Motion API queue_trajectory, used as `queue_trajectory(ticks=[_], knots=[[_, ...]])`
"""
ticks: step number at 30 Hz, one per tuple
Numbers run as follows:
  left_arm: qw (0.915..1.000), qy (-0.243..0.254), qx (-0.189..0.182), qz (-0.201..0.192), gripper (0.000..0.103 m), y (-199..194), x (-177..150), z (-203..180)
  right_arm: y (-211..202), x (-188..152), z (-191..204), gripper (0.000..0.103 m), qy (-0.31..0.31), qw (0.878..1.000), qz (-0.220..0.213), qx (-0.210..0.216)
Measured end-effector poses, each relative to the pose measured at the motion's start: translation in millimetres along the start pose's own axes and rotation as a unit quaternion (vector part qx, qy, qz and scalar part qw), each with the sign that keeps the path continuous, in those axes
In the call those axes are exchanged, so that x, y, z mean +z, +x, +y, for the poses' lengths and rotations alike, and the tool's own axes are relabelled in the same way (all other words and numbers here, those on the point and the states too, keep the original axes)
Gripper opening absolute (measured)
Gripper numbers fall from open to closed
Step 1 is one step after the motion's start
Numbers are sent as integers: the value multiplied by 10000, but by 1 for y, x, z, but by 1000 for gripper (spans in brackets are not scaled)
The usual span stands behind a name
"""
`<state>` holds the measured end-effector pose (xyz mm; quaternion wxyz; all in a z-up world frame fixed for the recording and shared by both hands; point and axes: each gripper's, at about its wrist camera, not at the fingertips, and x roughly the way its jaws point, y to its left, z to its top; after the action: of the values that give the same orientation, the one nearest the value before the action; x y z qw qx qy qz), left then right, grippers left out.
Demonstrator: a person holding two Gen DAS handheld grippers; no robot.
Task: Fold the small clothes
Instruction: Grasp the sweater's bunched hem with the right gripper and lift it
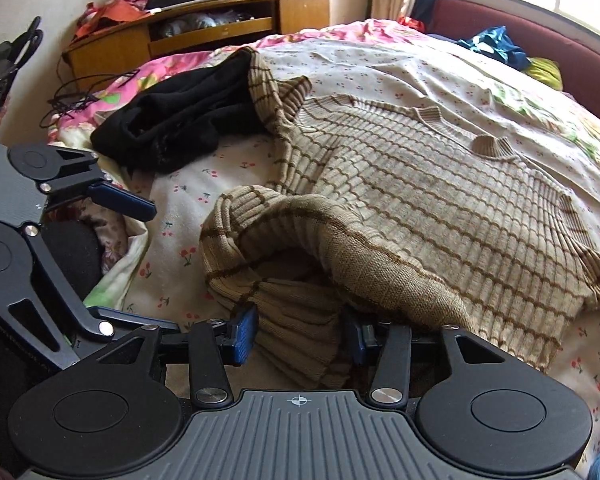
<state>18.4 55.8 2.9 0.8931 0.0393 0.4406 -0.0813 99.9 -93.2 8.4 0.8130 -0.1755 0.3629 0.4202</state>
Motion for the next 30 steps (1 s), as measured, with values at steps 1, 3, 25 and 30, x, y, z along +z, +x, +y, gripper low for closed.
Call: queue_trajectory(ticks=[1,3,25,30], knots=[[10000,-11,-6,15,103,1,1,1,1,1,-1,45,-45,10000,4,24],[10000,-24,-1,37,103,1,1,1,6,5,-2,45,-210,9998,63,28],[9975,-161,394,-563,103,-70,-3,50,-25,11,59,8,785,9839,511,1523],[9952,-82,600,-765,103,-76,3,59,-20,18,93,9,911,9739,404,2037]])
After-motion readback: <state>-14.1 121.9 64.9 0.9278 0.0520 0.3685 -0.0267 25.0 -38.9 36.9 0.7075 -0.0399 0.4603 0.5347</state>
